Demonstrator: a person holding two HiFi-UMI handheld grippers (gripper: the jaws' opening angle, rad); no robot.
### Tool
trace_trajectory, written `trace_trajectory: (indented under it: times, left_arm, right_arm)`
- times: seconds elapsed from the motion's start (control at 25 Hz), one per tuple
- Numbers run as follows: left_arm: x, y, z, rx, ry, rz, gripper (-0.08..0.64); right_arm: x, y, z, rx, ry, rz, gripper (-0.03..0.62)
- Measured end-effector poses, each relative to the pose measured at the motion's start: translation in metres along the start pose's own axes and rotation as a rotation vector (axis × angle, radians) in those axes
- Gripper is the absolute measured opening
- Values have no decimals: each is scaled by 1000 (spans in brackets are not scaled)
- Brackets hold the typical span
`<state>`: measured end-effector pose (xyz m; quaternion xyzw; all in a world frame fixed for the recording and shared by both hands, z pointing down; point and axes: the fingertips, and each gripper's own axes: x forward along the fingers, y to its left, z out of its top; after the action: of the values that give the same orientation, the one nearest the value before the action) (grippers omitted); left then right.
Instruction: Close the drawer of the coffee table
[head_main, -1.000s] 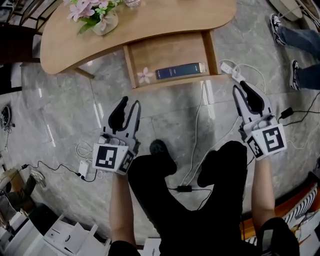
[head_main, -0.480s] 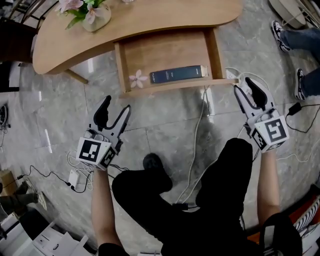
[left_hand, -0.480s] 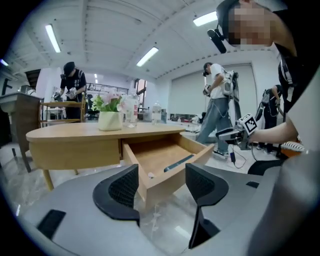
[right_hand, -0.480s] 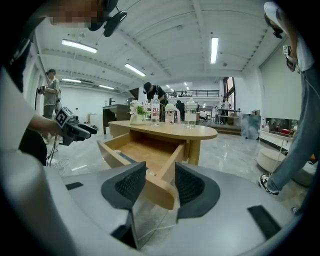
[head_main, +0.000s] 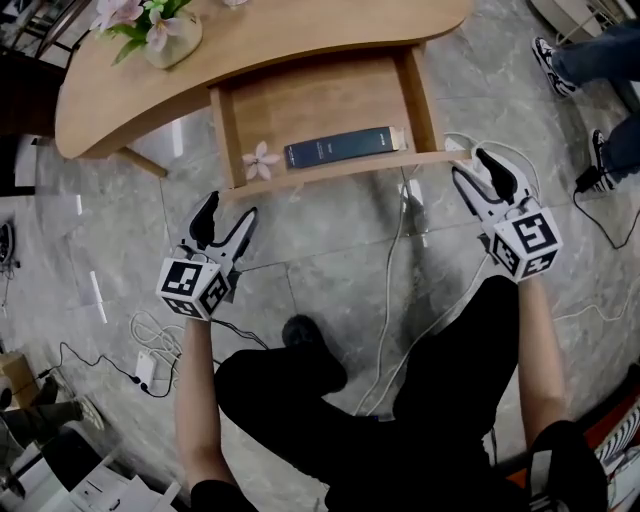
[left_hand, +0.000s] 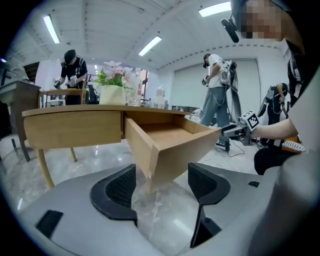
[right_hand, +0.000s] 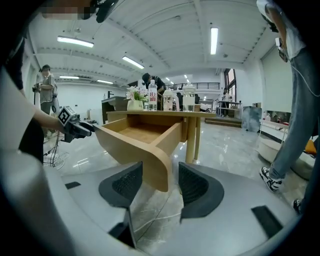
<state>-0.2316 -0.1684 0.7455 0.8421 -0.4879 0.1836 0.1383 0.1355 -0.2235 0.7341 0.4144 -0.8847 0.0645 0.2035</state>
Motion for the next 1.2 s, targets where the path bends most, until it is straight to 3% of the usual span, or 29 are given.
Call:
trace_trajectory:
  times: [0.16,0.4,0.88,1.2]
  left_arm:
    - [5,2,-4,-17,-28,45,319]
    - [18,-5,-17,7,28,50,316]
    - [23,4,-14,-16,13,138,198]
    - [22,5,-14,-19,36,125,178]
  right_arm:
    - [14,-1,-12,10,19,3,190]
    - [29,-2,-26,26,39,-1,189]
    - [32,-1,-32,59,18,-22,172]
    - [31,-2,-32,69,28,-21,166]
